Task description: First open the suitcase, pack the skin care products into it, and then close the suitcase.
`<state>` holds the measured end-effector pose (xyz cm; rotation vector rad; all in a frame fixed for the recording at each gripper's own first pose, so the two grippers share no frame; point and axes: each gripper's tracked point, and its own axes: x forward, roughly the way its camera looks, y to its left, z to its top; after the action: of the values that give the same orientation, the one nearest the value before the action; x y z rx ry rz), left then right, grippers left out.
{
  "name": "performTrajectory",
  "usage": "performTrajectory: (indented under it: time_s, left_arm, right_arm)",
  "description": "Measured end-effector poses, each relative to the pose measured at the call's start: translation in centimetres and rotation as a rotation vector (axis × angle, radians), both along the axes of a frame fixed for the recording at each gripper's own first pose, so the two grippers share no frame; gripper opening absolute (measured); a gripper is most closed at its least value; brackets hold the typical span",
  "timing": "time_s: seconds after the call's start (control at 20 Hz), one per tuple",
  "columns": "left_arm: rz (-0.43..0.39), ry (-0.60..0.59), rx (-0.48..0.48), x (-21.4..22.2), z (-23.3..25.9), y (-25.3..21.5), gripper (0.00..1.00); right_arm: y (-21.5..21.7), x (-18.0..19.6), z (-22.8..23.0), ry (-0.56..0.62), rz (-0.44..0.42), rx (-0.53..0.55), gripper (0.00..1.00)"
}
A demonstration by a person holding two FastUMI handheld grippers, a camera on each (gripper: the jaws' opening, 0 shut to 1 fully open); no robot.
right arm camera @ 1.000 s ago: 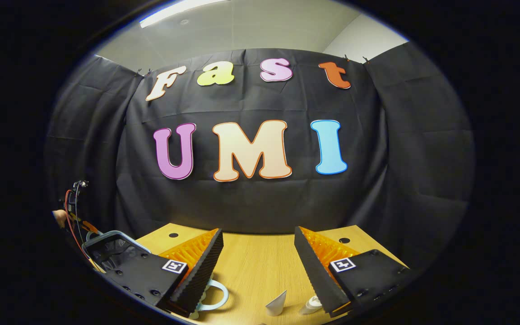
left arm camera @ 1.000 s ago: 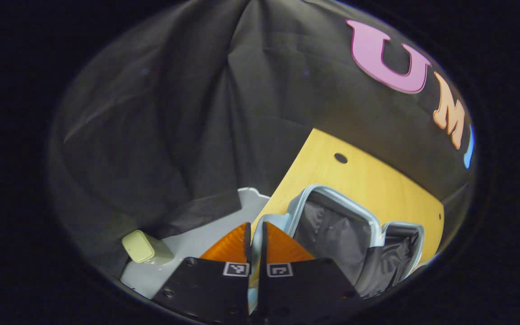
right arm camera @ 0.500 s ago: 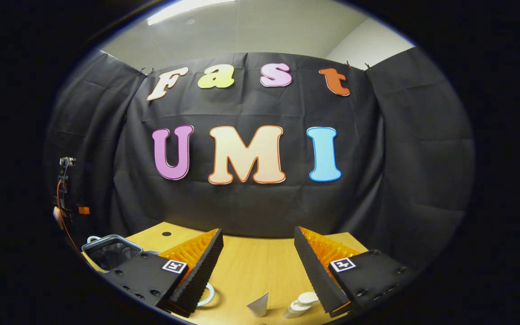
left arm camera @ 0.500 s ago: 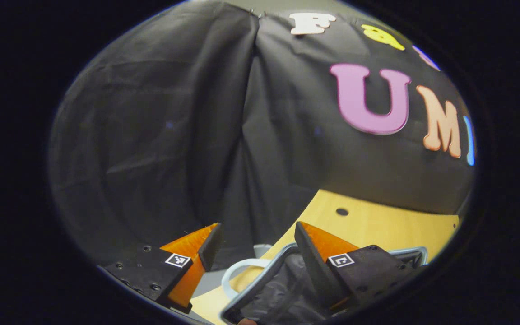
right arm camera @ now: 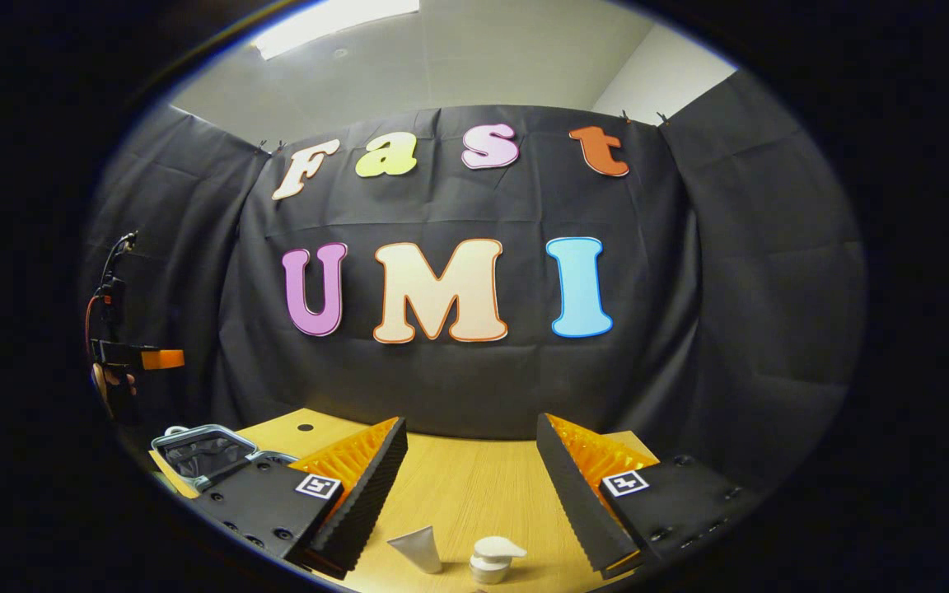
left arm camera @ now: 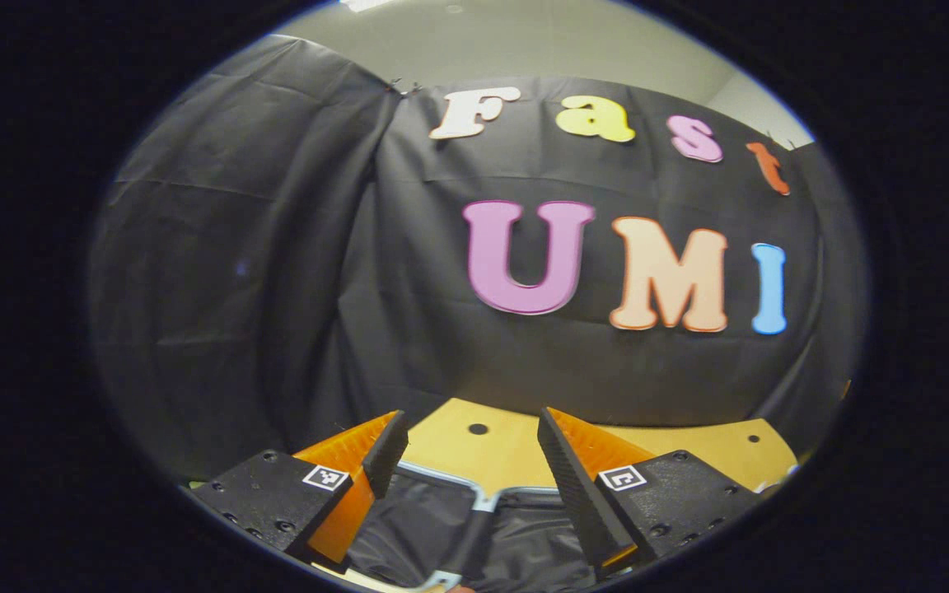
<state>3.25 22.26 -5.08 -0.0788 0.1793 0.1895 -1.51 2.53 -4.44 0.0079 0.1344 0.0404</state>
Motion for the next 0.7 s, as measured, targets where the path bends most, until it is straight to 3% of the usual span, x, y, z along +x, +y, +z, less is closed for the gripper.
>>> performTrajectory:
  time_s: [0.45, 0.7]
  left_arm:
    - [-0.256, 0.067, -0.013, -0.5, -2.8, -17.4, 0.94]
    - [-0.400, 0.141, -0.074, -1.2, -6.5, -25.9, 0.94]
  right_arm:
    - [-4.2, -0.4, 0.6, -0.038, 0.038, 0.019, 1.00]
    - [-6.0, -0.7, 0.2, -0.034, 0.042, 0.013, 0.99]
